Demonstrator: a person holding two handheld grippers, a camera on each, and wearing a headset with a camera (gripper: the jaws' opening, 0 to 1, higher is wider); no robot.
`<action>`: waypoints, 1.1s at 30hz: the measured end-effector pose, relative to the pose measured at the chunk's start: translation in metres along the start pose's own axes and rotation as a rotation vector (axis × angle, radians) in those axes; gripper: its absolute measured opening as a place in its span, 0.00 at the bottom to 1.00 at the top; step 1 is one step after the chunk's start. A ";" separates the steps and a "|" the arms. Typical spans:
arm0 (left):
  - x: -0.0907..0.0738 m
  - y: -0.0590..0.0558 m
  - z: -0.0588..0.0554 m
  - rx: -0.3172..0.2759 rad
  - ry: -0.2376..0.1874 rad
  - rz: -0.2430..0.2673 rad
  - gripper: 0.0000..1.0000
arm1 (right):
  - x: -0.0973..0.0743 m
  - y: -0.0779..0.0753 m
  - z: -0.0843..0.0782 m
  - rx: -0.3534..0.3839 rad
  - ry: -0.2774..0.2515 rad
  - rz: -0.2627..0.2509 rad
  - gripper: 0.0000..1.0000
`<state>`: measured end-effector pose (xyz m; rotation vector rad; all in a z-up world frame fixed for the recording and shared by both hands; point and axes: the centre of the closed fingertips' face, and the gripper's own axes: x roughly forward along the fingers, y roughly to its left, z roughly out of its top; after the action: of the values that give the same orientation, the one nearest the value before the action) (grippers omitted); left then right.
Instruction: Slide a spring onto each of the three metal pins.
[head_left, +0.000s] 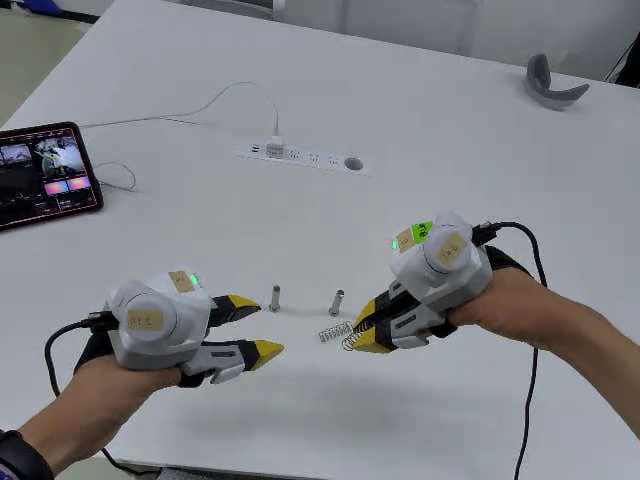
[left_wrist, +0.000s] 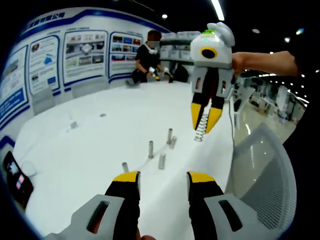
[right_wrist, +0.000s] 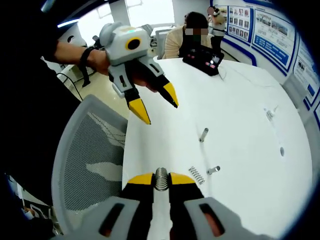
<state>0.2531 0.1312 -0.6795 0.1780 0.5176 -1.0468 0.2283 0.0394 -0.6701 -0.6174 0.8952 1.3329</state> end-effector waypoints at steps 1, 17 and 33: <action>-0.001 0.001 -0.001 -0.004 0.001 0.007 0.39 | 0.000 -0.001 0.000 0.001 0.003 -0.001 0.12; -0.011 0.024 -0.023 -0.071 0.024 0.090 0.53 | 0.016 -0.029 0.000 -0.002 0.035 -0.020 0.12; -0.024 0.043 -0.038 -0.133 0.028 0.151 0.59 | 0.040 -0.062 0.016 -0.024 0.062 -0.032 0.12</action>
<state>0.2686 0.1861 -0.7055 0.1125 0.5881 -0.8609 0.2926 0.0645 -0.7020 -0.6925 0.9174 1.3035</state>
